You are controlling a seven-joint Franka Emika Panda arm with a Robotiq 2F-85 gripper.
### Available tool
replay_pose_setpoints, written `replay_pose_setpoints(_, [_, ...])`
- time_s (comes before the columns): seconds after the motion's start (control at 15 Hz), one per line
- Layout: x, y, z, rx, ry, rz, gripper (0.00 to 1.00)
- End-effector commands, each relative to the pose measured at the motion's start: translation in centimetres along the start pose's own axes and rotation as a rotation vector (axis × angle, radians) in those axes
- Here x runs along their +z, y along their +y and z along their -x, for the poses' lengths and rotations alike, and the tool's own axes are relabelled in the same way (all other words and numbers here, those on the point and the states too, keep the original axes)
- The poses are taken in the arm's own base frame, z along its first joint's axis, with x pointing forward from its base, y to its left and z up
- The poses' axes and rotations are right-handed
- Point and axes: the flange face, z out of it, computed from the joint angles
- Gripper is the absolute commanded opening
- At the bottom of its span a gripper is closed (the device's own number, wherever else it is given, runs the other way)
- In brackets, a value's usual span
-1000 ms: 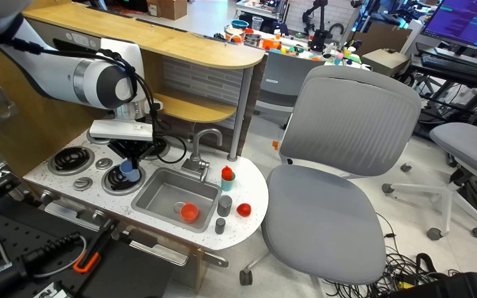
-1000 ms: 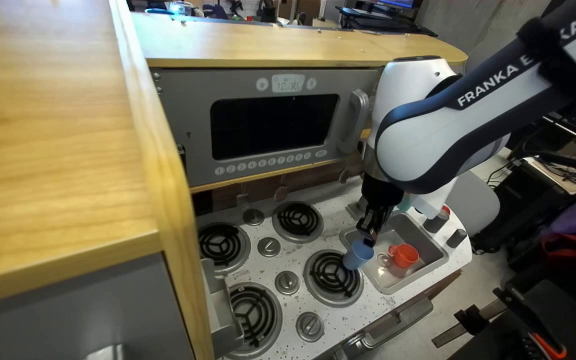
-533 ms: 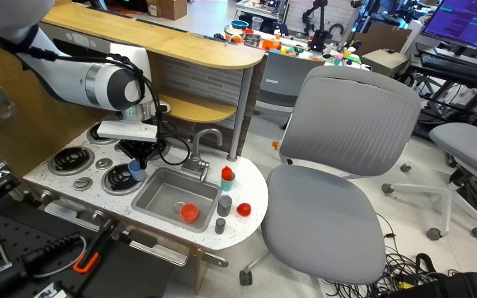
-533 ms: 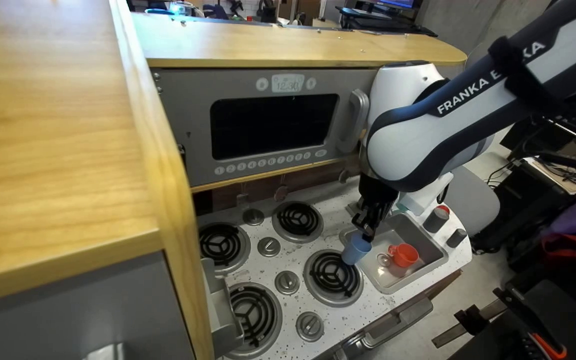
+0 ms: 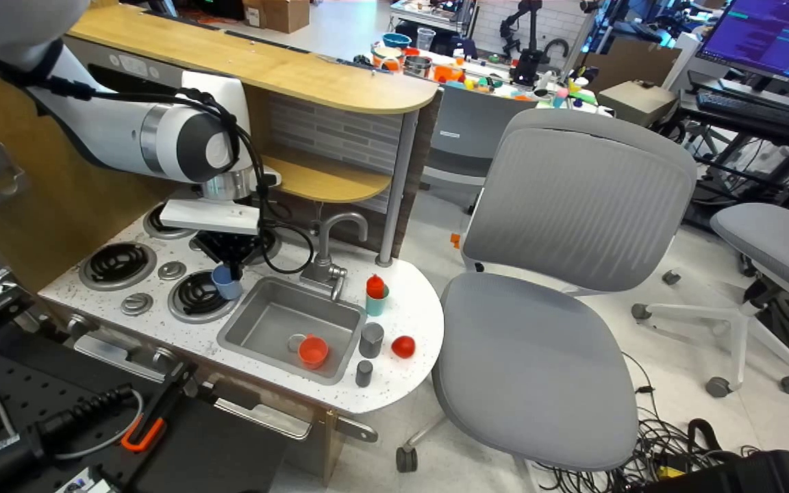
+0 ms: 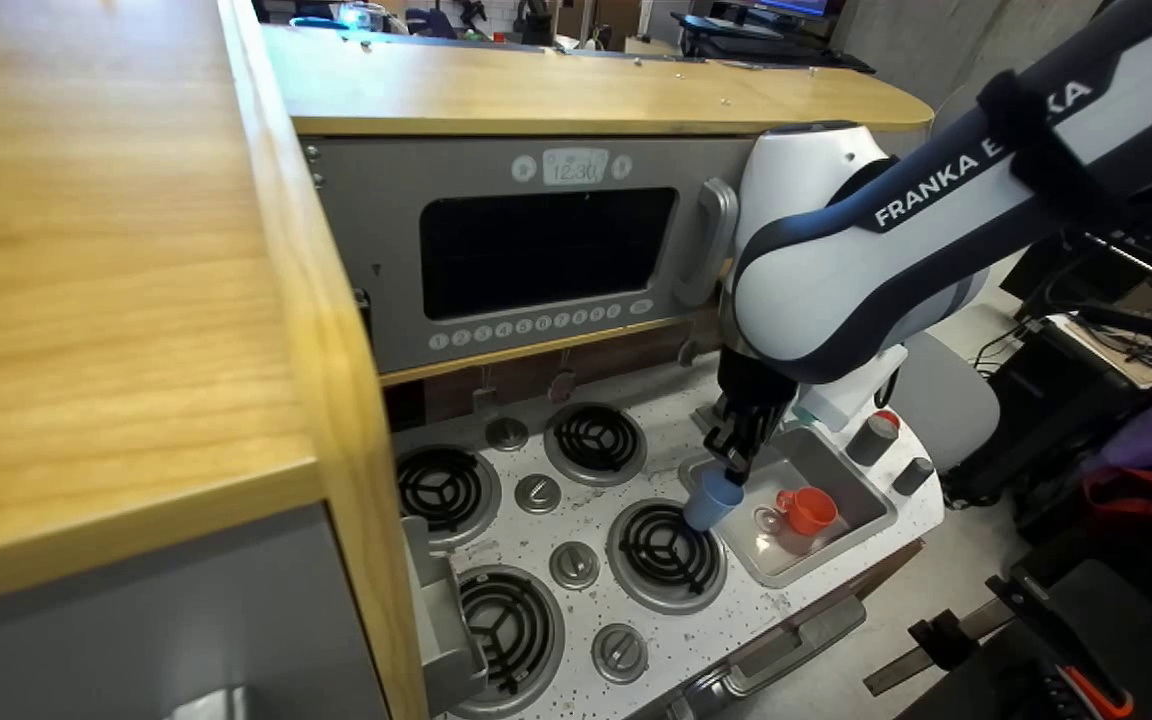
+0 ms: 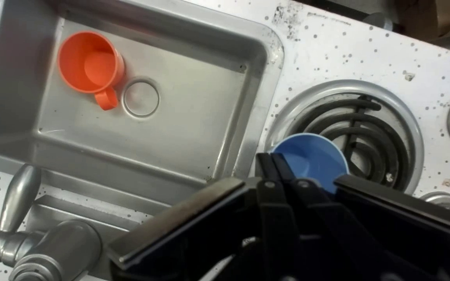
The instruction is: Remove the blue cup from the sink and place it on the stove
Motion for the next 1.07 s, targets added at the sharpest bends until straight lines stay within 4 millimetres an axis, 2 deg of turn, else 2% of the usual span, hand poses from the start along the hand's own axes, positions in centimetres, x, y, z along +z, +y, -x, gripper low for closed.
replay_pose_setpoints(0.0, [1.3,-1.6,0.2,0.014,-0.073,-0.039,0.0])
replay_pose_setpoints(0.53, [0.4,-2.8,1.3,0.069,-0.036,-0.018,0.0])
replay_pose_setpoints(1.0, [0.9,-4.3,2.6,0.1,-0.045,-0.024,0.0])
